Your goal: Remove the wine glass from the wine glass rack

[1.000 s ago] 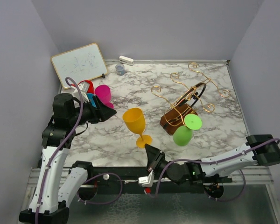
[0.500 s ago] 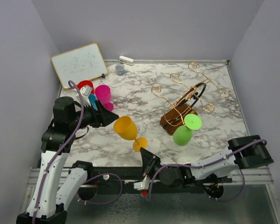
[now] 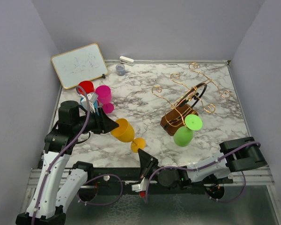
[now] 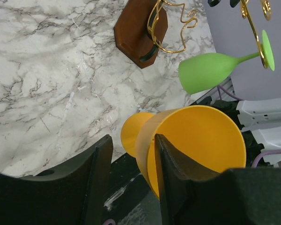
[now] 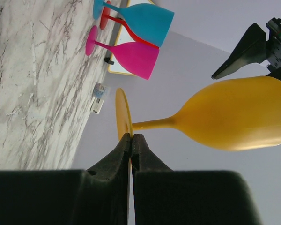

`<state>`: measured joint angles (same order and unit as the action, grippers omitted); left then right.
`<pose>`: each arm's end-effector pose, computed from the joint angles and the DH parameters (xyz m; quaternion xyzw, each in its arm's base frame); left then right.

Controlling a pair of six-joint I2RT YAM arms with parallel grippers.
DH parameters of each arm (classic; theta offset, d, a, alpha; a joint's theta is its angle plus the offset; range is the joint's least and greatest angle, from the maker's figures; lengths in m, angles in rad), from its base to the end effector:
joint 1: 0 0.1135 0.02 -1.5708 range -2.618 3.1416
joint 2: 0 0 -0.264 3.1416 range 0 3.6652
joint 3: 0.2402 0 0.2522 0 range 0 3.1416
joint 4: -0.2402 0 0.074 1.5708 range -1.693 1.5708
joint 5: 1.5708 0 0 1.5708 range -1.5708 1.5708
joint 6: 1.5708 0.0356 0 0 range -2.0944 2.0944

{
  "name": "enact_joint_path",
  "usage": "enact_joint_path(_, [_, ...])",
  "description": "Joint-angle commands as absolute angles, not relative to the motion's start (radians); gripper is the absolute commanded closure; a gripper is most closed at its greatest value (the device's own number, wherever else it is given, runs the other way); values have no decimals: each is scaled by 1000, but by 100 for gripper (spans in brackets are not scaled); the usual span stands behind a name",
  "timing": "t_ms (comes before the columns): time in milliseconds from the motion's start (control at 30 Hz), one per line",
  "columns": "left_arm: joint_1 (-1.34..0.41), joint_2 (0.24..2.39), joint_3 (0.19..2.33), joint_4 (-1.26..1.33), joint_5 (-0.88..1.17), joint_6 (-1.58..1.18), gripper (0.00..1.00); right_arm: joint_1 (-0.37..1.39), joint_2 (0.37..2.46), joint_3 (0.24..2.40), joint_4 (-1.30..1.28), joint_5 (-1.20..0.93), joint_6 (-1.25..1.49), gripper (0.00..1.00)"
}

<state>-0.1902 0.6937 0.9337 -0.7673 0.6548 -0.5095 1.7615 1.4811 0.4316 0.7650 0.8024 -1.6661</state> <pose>0.1226 -0.0457 0.3474 0.0277 0.8359 -0.4237 0.3478 -0.0251 0.2652 0.1662 -0.7625 0.1268 -0.2858 0.5664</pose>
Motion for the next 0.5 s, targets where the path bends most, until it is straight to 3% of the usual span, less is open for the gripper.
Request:
enact_joint_path(0, [-195,702,918,-798,684,-447,65,1769,1502,459,841,829,-1684,99])
enact_joint_path(133, [-194,708,926,-812,638,-427,100,1769,1509,468,822,834,-1664,98])
enact_joint_path(200, [-195,712,937,-820,579,-422,100,1769,1512,476,793,841,-1639,89])
enact_joint_path(300, [-195,719,965,-822,456,-416,100,1769,1507,497,676,847,-1547,64])
enact_joint_path(367, [-195,726,995,-822,343,-417,100,1769,1499,517,556,841,-1459,58])
enact_joint_path(467, [-195,736,1035,-811,186,-414,100,1770,1490,538,416,831,-1338,56])
